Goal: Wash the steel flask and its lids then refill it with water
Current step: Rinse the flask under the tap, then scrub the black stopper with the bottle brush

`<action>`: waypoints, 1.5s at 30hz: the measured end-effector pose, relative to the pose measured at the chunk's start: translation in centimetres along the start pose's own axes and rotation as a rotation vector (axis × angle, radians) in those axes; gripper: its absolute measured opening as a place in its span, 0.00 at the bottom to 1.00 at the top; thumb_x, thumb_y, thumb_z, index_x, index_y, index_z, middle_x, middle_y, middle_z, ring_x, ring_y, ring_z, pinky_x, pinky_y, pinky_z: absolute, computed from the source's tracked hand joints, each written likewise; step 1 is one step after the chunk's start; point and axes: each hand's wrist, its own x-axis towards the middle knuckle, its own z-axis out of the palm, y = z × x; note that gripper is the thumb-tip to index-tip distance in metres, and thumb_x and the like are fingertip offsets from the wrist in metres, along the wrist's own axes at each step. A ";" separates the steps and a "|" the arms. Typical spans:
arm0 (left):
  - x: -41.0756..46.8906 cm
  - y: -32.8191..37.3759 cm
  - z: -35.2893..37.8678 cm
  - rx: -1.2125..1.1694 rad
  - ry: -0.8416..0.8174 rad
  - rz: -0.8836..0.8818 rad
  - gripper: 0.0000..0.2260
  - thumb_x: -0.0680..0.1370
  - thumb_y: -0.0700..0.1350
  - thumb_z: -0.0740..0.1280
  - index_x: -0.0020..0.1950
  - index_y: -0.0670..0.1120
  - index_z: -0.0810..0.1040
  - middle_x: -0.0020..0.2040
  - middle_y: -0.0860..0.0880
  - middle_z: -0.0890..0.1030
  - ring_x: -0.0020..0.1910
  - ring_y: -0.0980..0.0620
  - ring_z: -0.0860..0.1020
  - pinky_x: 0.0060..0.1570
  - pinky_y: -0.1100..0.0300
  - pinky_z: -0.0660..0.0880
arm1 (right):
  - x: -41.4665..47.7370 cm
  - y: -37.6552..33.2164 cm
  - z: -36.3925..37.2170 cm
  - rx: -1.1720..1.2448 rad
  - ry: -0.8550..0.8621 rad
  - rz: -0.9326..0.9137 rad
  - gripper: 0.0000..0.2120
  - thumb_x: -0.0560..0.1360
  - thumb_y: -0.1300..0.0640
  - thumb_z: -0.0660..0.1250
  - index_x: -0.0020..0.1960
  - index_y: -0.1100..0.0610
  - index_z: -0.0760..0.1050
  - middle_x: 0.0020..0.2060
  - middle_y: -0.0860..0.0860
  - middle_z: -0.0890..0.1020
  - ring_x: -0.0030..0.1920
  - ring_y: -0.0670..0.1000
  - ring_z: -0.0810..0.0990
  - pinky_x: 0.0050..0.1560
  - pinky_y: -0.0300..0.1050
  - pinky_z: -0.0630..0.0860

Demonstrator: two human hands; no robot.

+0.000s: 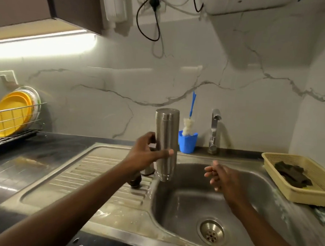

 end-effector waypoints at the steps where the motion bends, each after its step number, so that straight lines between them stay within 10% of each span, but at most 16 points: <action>1: 0.0 0.2 -1.3 0.003 0.028 -0.007 0.25 0.70 0.47 0.83 0.64 0.48 0.79 0.60 0.48 0.83 0.54 0.46 0.86 0.56 0.43 0.84 | -0.2 0.0 0.4 -0.033 -0.049 -0.001 0.25 0.75 0.34 0.66 0.49 0.56 0.85 0.41 0.55 0.87 0.37 0.50 0.82 0.35 0.45 0.76; 7: -0.1 -0.8 -8.3 0.069 0.201 -0.047 0.29 0.70 0.47 0.83 0.68 0.45 0.76 0.61 0.48 0.81 0.58 0.45 0.83 0.60 0.41 0.82 | -1.4 0.2 2.0 -0.125 -0.294 -0.008 0.03 0.78 0.60 0.74 0.51 0.57 0.86 0.42 0.55 0.88 0.46 0.57 0.87 0.44 0.48 0.84; 23: -1.7 -9.6 -15.5 0.159 0.494 -0.187 0.28 0.69 0.47 0.84 0.64 0.46 0.76 0.57 0.49 0.81 0.56 0.46 0.81 0.57 0.42 0.82 | -1.8 0.4 1.9 -0.218 -0.383 0.001 0.04 0.78 0.58 0.74 0.52 0.54 0.87 0.43 0.54 0.88 0.47 0.53 0.87 0.48 0.51 0.86; 45: -1.8 -11.2 -16.1 0.185 0.466 -0.214 0.32 0.70 0.51 0.83 0.70 0.46 0.75 0.61 0.49 0.80 0.61 0.47 0.80 0.63 0.40 0.80 | -1.8 0.6 1.8 -0.226 -0.380 0.016 0.05 0.78 0.59 0.74 0.53 0.54 0.86 0.45 0.53 0.88 0.48 0.52 0.87 0.48 0.50 0.86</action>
